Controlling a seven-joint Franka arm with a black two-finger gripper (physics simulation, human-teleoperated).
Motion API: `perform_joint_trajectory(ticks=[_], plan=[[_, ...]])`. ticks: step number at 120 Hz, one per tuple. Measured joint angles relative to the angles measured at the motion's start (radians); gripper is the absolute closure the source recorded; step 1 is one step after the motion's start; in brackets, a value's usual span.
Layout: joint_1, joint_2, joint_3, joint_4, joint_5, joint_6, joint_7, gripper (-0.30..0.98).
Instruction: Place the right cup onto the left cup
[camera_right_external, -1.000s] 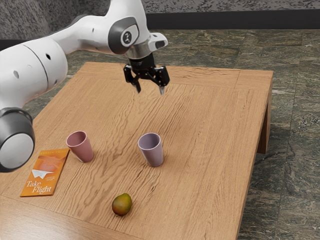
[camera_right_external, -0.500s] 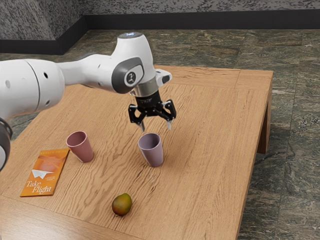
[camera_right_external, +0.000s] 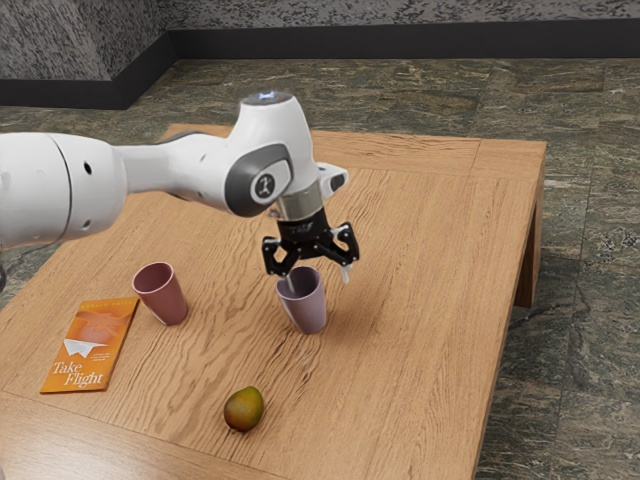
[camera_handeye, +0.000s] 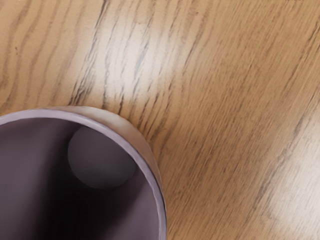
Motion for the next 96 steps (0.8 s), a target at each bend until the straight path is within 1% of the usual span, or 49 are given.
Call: perform_joint_trajectory(ticks=[5, 11, 31, 45, 55, 67, 96], plan=[[0.000, 0.004, 0.000, -0.011, 0.000, 0.013, -0.009, 0.06], [0.000, 0.006, 0.000, -0.024, 0.000, 0.028, -0.018, 0.12], [-0.001, 0.007, 0.001, -0.036, 0.000, 0.058, -0.045, 0.47], [0.000, 0.014, 0.001, -0.038, -0.001, 0.068, -0.060, 0.62], [0.005, 0.020, 0.001, -0.046, -0.001, 0.073, -0.071, 0.69], [0.008, 0.027, 0.001, -0.048, -0.002, 0.076, -0.081, 0.73], [0.012, 0.047, 0.001, -0.048, -0.003, 0.081, -0.105, 0.77]])
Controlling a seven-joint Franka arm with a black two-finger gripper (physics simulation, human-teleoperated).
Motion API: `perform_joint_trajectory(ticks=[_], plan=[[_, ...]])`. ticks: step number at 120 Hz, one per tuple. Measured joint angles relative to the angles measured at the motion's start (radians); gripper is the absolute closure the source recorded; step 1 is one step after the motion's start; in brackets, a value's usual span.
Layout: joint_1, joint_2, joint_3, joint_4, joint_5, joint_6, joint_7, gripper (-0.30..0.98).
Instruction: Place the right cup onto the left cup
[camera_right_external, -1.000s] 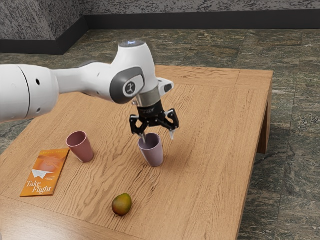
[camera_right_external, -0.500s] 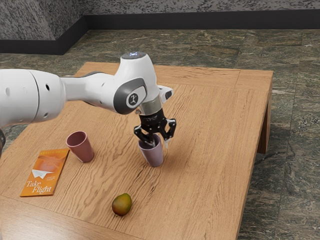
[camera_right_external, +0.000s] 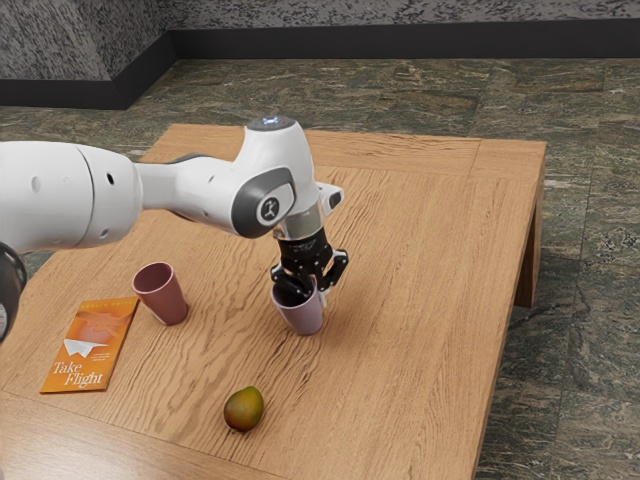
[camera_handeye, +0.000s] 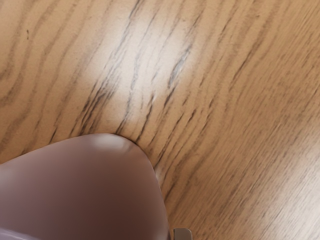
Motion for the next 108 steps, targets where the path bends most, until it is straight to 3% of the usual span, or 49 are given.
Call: perform_joint_trajectory(ticks=[30, 53, 73, 91, 108], plan=[[0.004, -0.036, 0.004, 0.008, 0.006, -0.013, -0.016, 0.78], [0.045, -0.151, 0.015, 0.015, 0.078, -0.095, -0.025, 0.78], [0.141, -0.267, 0.016, 0.009, 0.117, -0.222, -0.030, 0.78], [0.337, -0.346, 0.015, 0.007, 0.148, -0.342, -0.030, 0.78], [0.392, -0.355, 0.016, 0.009, 0.163, -0.411, -0.029, 0.78]])
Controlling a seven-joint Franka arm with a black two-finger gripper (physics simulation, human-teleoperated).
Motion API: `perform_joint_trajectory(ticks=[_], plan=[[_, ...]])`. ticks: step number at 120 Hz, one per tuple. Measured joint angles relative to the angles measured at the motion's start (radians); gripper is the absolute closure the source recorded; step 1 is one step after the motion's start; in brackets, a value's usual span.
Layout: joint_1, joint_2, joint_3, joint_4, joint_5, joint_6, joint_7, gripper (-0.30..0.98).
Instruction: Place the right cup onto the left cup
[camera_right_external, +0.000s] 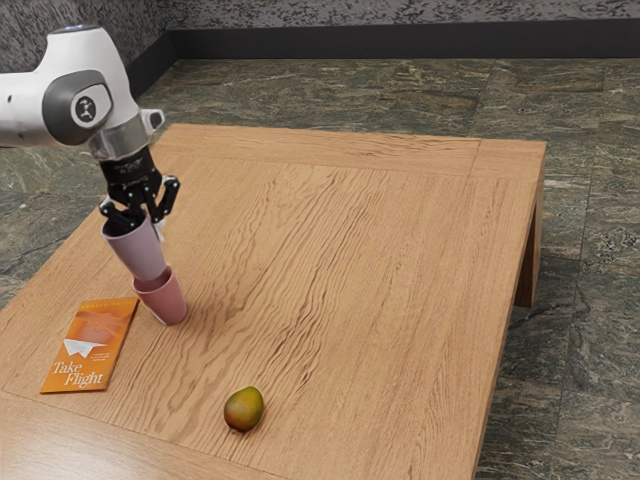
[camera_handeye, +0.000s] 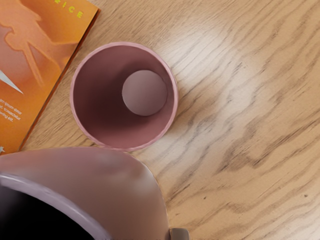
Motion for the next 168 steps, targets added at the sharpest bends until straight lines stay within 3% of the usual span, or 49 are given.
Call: perform_joint_trajectory(ticks=[89, 129, 168], plan=[[0.117, 0.189, -0.002, 0.109, -0.005, 0.009, 0.033, 0.78], [0.060, 0.217, -0.005, 0.099, -0.011, 0.057, 0.046, 0.78], [0.082, 0.220, 0.000, 0.092, -0.018, 0.077, 0.055, 0.78]])
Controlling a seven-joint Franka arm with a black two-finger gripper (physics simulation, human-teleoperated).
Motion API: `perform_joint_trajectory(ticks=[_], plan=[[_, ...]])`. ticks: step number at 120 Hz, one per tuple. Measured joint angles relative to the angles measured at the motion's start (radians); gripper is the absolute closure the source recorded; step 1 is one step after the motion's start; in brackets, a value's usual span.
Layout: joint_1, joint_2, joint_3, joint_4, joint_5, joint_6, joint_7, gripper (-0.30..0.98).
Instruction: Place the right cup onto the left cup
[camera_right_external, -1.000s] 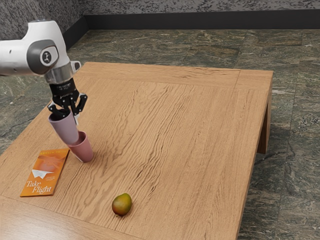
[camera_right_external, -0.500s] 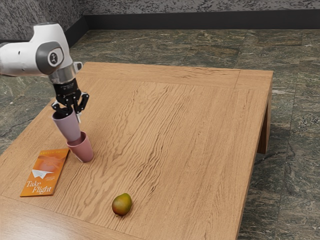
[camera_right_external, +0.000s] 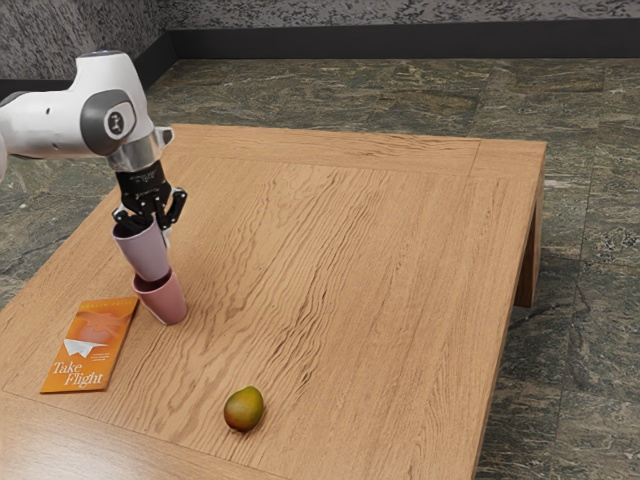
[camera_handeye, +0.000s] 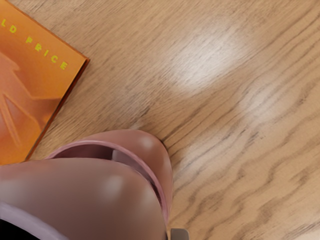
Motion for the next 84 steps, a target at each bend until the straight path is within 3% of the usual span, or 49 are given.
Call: perform_joint_trajectory(ticks=[56, 84], plan=[[0.016, 0.009, 0.001, -0.029, -0.007, 0.024, 0.006, 0.78], [0.011, 0.012, 0.001, -0.030, -0.018, 0.034, 0.009, 0.32]])
